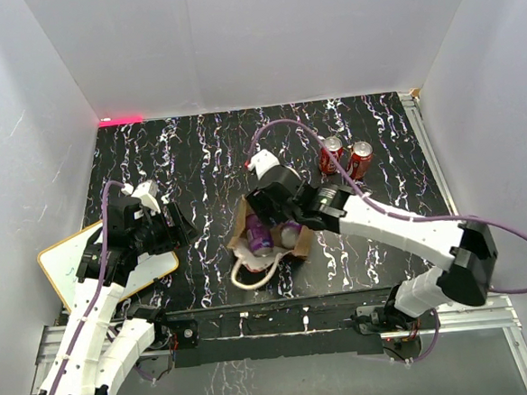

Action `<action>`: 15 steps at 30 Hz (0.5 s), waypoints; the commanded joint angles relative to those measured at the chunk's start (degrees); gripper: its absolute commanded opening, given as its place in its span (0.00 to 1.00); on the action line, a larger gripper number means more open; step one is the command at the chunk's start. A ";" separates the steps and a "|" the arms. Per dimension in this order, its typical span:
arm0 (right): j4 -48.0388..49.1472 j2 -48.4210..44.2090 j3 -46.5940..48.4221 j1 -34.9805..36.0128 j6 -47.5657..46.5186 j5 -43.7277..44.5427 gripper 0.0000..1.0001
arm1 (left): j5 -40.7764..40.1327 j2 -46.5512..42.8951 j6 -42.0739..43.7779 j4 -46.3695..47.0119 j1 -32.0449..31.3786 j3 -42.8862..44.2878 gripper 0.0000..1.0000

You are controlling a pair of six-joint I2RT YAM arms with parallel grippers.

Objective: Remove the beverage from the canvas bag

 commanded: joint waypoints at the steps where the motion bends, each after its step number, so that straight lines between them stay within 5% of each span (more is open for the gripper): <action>1: 14.40 -10.86 -0.12 -0.23 0.66 4.02 0.23 | 0.28 -0.05 0.35 0.05 0.10 0.02 0.72; 9: 17.03 -11.08 -4.09 -1.59 1.71 3.39 0.19 | 6.71 1.76 -1.46 1.78 0.07 0.28 0.73; 15: 16.16 -8.18 -4.14 -4.77 3.38 1.15 0.13 | 26.42 -1.15 -15.76 23.61 0.09 -10.57 0.77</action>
